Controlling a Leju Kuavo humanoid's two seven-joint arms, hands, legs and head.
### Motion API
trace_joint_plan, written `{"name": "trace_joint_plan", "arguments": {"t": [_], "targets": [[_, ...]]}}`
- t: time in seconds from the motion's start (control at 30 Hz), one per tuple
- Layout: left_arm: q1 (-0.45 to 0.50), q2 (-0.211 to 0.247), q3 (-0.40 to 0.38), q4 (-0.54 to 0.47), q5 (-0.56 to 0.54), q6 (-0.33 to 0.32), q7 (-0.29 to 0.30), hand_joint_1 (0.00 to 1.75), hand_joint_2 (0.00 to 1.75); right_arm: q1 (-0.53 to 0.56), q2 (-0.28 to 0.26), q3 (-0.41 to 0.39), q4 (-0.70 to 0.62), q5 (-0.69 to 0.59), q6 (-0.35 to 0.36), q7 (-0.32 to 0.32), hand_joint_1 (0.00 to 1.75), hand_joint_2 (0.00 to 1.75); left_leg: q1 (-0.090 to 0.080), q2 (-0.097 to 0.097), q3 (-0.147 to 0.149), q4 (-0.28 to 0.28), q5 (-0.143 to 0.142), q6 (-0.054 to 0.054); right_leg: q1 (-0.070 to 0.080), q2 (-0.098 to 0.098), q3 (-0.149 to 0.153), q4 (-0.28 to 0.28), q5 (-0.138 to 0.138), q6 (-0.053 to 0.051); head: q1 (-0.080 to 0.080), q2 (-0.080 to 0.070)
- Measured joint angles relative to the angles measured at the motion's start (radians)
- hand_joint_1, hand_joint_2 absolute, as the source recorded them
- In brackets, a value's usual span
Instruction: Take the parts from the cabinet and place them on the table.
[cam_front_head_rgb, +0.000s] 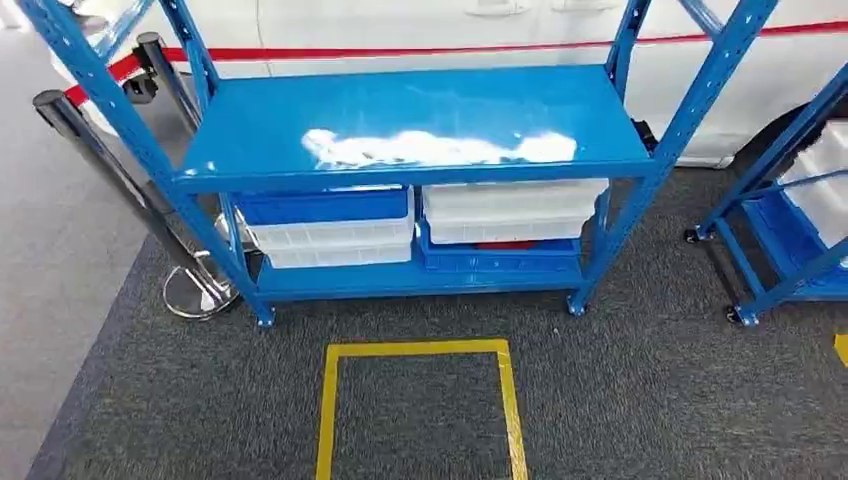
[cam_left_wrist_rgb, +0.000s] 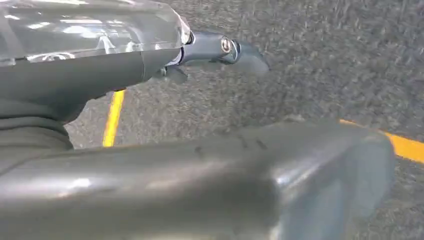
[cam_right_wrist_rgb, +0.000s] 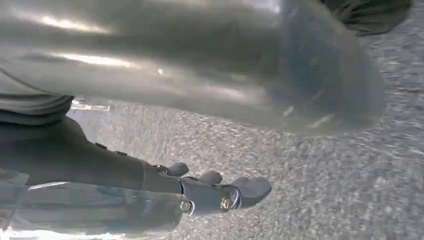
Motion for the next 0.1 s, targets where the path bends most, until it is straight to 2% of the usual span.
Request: {"name": "trace_joint_plan", "arguments": {"t": [0.03, 0.07, 0.1], "targets": [[-0.001, -0.002, 0.0, 0.0, 0.0, 0.0, 0.001, 0.0, 0.0, 0.0, 0.0, 0.001, -0.001, 0.006, -0.003, 0.001, 0.0, 0.0, -0.005, 0.001, 0.003, -0.017, 0.0, 0.008, 0.0, 0.001, 0.016, 0.0, 0.006, 0.006, -0.001, 0.0], [-0.002, -0.002, 0.0, 0.0, 0.001, 0.0, 0.001, 0.0, 0.0, 0.004, 0.0, 0.001, 0.0, 0.007, -0.005, 0.001, 0.0, 0.0, -0.004, 0.003, 0.017, -0.028, -0.005, 0.018, 0.002, -0.001, 0.019, 0.001, 0.021, 0.017, -0.001, 0.0], [-0.004, -0.004, 0.0, -0.001, 0.001, -0.001, 0.002, 0.0, 0.0, 0.004, -0.002, 0.001, -0.001, 0.007, -0.005, 0.001, 0.0, 0.0, 0.004, 0.002, 0.048, -0.043, -0.003, 0.023, 0.003, -0.004, 0.017, 0.014, 0.025, 0.021, -0.002, 0.0]]}}
